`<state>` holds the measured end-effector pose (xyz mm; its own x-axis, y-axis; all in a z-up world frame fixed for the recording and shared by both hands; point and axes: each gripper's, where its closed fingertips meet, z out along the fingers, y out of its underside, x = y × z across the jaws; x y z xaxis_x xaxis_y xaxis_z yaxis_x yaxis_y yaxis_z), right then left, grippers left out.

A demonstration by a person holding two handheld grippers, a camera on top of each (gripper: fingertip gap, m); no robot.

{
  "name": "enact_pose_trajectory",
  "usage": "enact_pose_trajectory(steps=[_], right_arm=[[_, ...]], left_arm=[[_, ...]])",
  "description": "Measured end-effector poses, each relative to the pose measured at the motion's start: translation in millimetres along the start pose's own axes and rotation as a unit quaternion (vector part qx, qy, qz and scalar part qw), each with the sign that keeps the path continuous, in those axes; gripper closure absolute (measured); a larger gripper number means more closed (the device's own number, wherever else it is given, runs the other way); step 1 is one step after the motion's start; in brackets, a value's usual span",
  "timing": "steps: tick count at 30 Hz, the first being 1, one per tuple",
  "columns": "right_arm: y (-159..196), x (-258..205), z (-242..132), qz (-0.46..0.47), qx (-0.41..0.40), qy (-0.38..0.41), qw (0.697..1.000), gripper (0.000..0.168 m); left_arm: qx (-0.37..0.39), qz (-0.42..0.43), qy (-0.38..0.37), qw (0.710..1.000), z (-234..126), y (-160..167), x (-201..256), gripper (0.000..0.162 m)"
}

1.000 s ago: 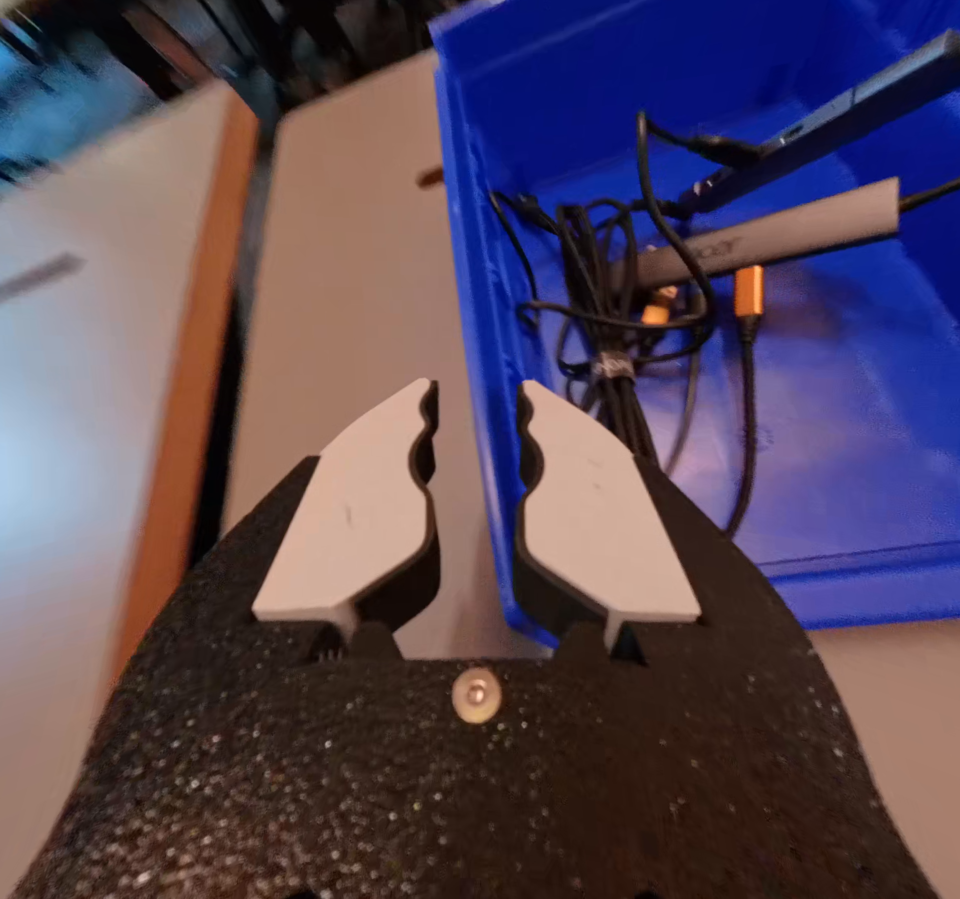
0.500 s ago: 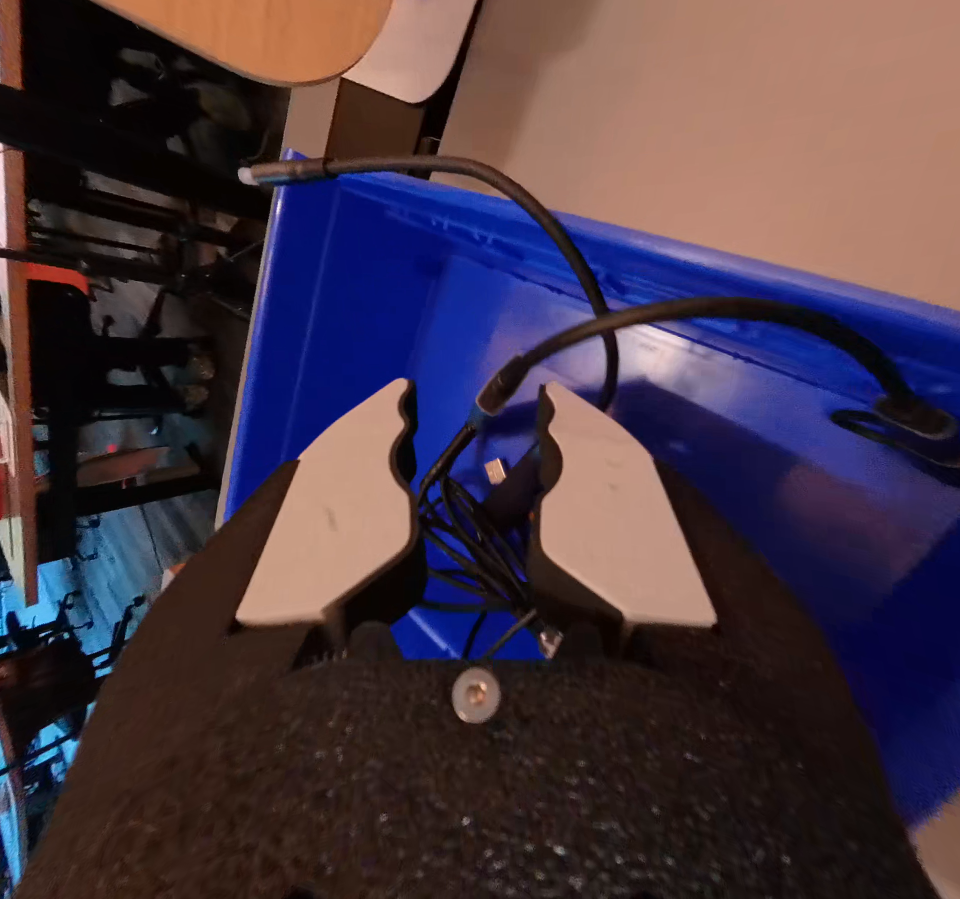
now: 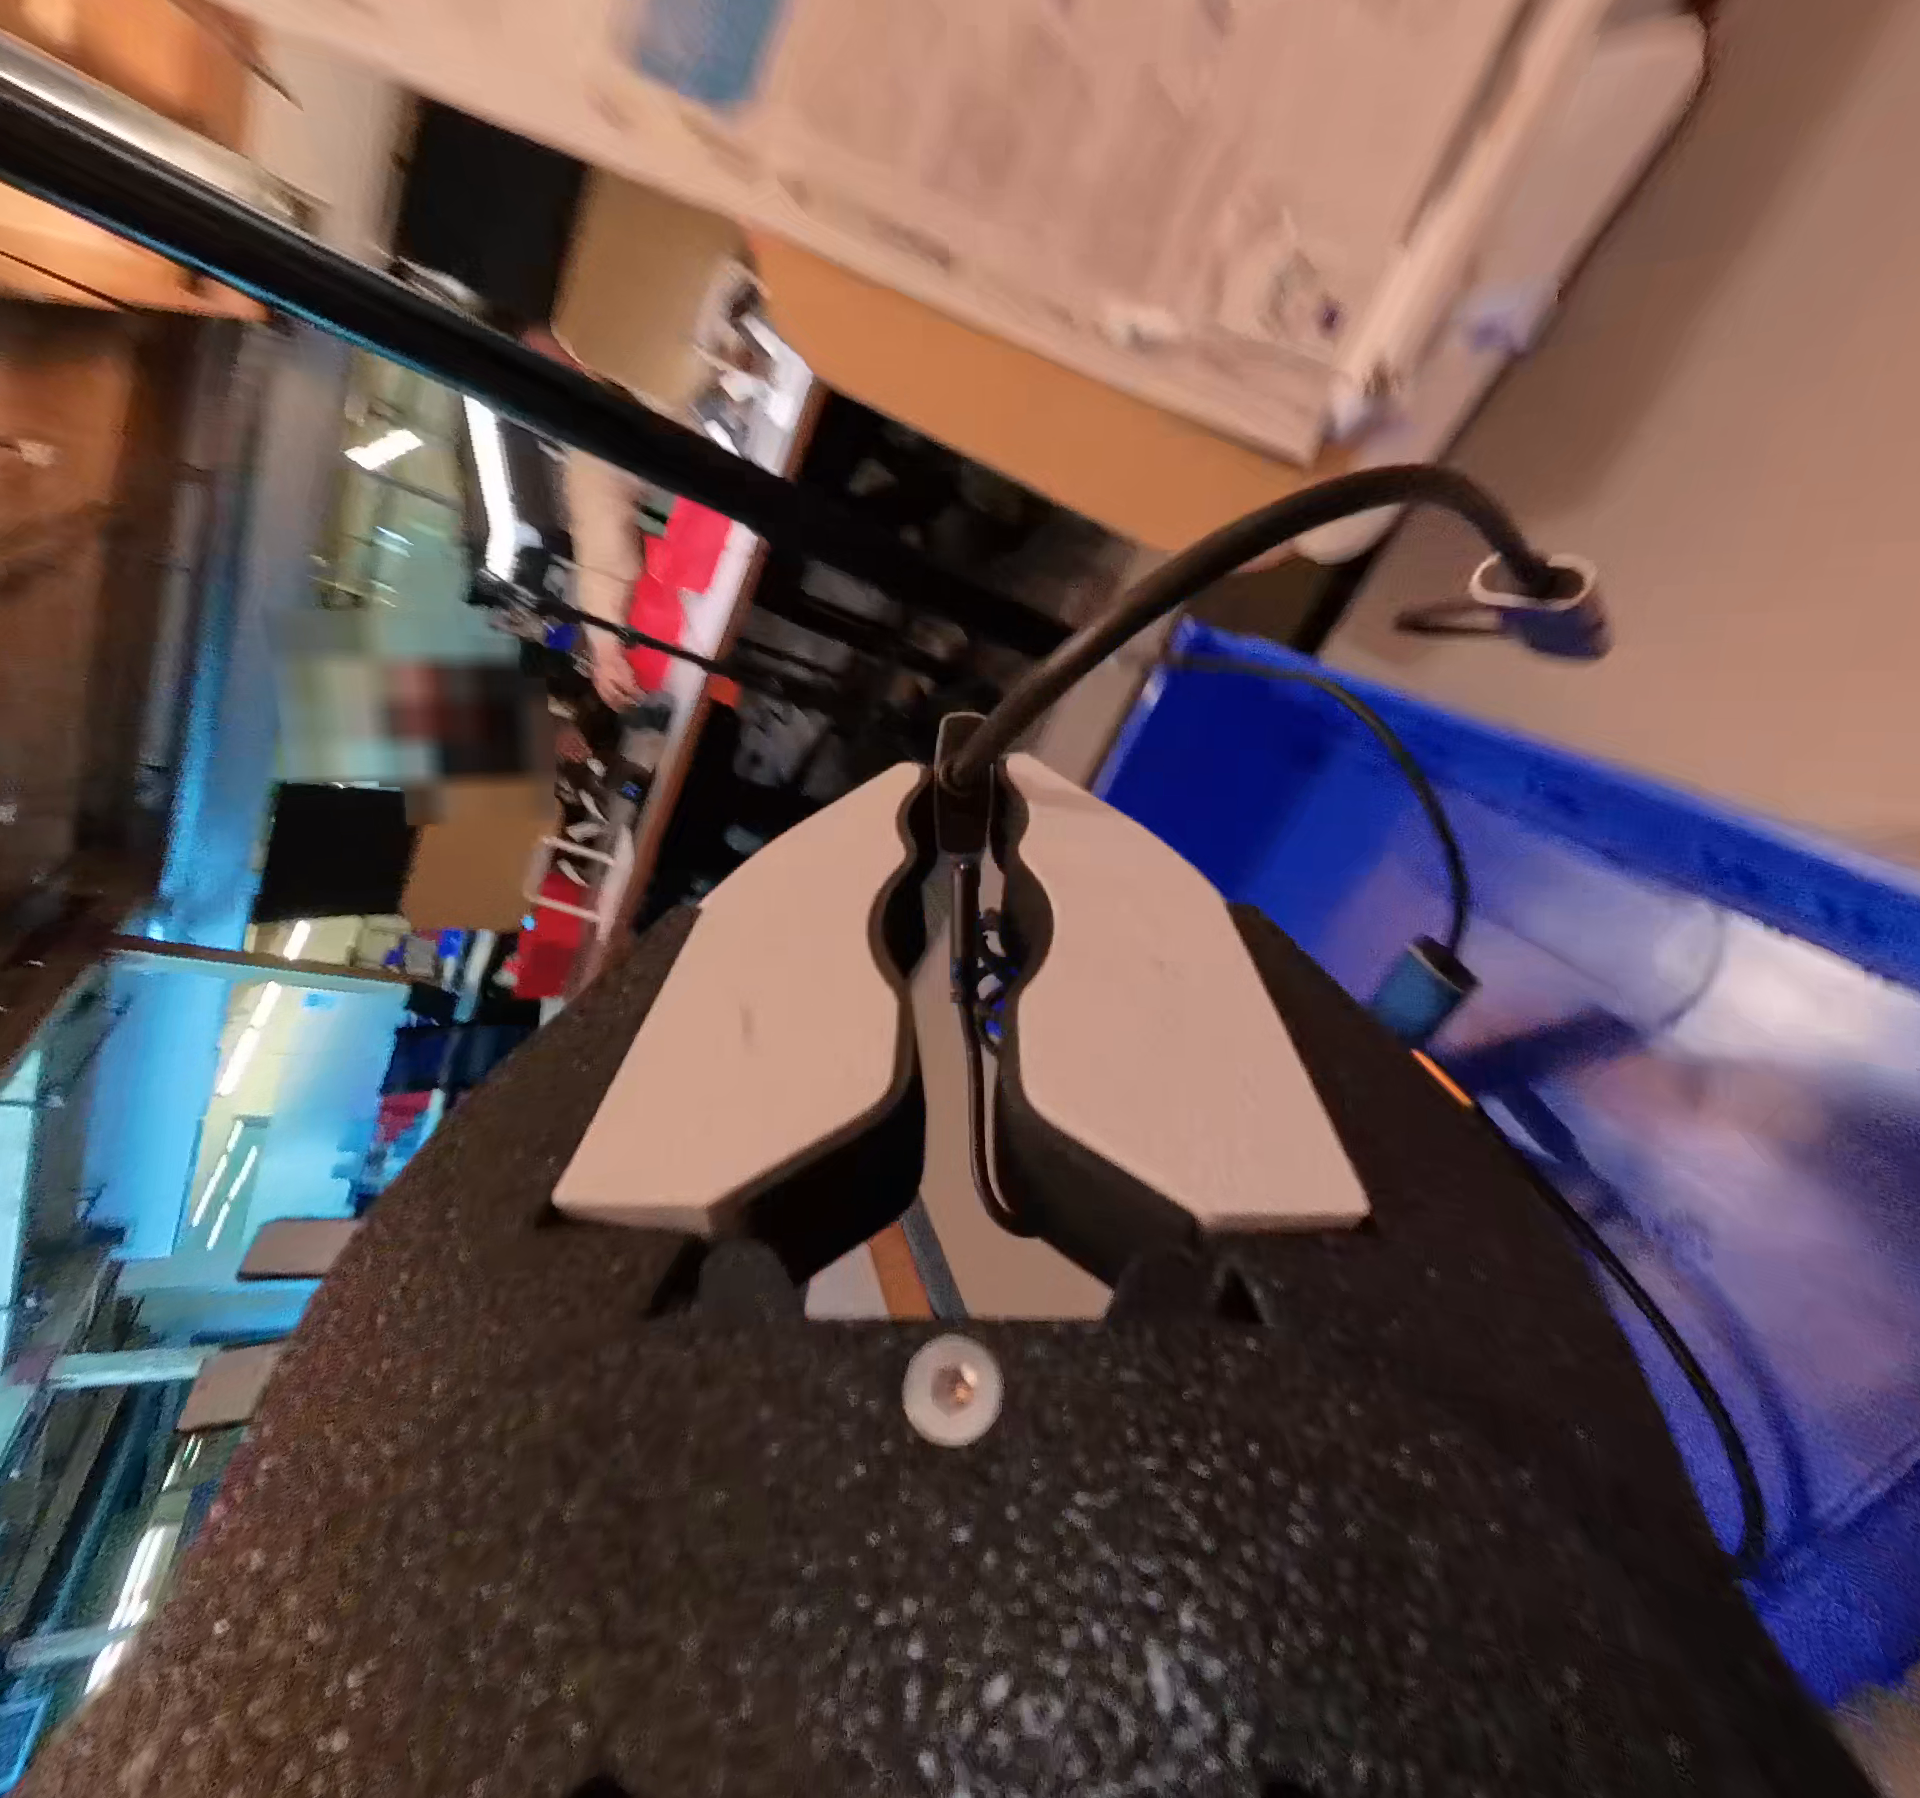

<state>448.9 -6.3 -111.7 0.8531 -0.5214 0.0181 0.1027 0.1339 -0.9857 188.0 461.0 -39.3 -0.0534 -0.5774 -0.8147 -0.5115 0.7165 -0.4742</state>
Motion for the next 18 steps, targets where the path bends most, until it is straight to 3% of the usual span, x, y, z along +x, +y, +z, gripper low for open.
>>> enact_pose_trajectory(steps=[1,5,8,13,18], right_arm=[[-1,-9,2,-0.004,-0.004,-0.009,1.0,0.109],[-7,-57,11,-0.017,-0.011,-0.056,0.998,0.111],[-9,-99,15,-0.015,-0.023,-0.107,0.994,0.112],[-37,-173,3,-0.029,0.0,-0.2,0.979,0.109],[-62,-257,-31,-0.1,0.071,-0.3,0.946,0.104]], left_arm=[[0.027,-0.006,-0.022,0.999,-17,-17,-15,0.152],[0.157,-0.026,-0.087,0.983,-94,-97,-60,0.152],[0.266,-0.028,-0.064,0.961,-149,-159,-59,0.153],[0.406,-0.05,0.117,0.905,-192,-218,26,0.153],[0.465,-0.089,0.285,0.833,-189,-239,136,0.153]])
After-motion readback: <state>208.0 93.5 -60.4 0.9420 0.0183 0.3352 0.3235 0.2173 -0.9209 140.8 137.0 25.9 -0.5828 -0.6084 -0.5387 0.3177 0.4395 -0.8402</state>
